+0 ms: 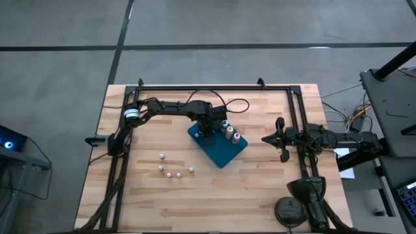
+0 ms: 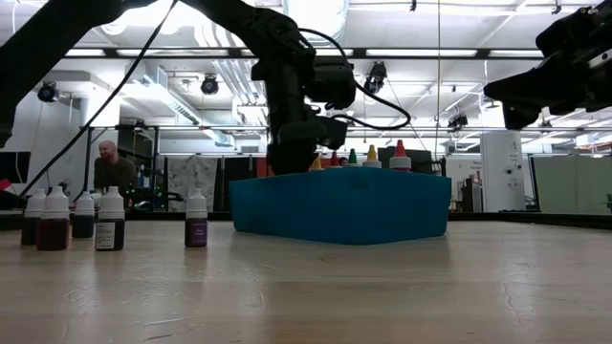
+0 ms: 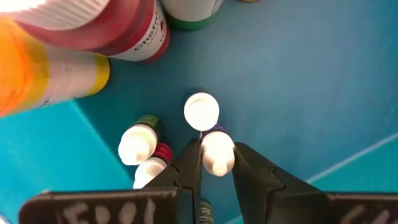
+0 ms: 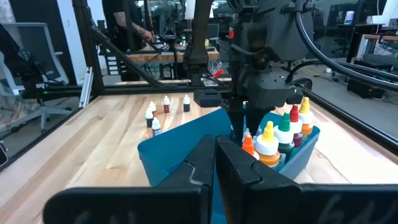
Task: Pick & Place food coloring
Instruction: Put the blue food coloring bottle into the blue bin
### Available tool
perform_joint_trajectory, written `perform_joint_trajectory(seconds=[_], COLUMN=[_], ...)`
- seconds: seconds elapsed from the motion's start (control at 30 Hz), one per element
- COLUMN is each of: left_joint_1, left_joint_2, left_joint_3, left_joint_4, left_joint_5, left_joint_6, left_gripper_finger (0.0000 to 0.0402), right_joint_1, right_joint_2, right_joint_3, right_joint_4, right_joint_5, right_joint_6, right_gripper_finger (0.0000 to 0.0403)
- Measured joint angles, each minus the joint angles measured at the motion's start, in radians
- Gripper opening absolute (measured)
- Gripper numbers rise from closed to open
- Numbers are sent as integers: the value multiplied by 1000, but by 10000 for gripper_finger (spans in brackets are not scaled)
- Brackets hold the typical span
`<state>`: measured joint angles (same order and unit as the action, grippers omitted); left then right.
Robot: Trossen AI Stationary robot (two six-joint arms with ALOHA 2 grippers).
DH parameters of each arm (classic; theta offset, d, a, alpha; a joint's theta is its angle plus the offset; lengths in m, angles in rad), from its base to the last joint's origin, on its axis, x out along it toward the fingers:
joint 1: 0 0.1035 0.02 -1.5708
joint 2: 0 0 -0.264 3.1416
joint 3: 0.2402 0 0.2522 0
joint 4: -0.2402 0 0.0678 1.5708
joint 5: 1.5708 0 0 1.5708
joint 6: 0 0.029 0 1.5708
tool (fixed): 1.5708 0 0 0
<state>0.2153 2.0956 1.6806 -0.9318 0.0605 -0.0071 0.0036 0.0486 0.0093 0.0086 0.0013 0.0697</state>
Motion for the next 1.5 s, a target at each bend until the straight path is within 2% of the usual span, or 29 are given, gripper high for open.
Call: perform_joint_trajectory(seconds=[0.5, 1.5], left_joint_1=[0, 0], left_joint_2=[0, -1], left_joint_3=[0, 0], left_joint_4=[0, 0], left_joint_5=[-1, 0], left_joint_6=[-1, 2], left_gripper_finger=[68, 69], right_joint_1=[0, 0], right_joint_2=[0, 0], right_joint_3=[0, 0], right_joint_4=[0, 0], right_joint_5=[0, 0], right_joint_6=[0, 0], right_gripper_finger=[9, 9])
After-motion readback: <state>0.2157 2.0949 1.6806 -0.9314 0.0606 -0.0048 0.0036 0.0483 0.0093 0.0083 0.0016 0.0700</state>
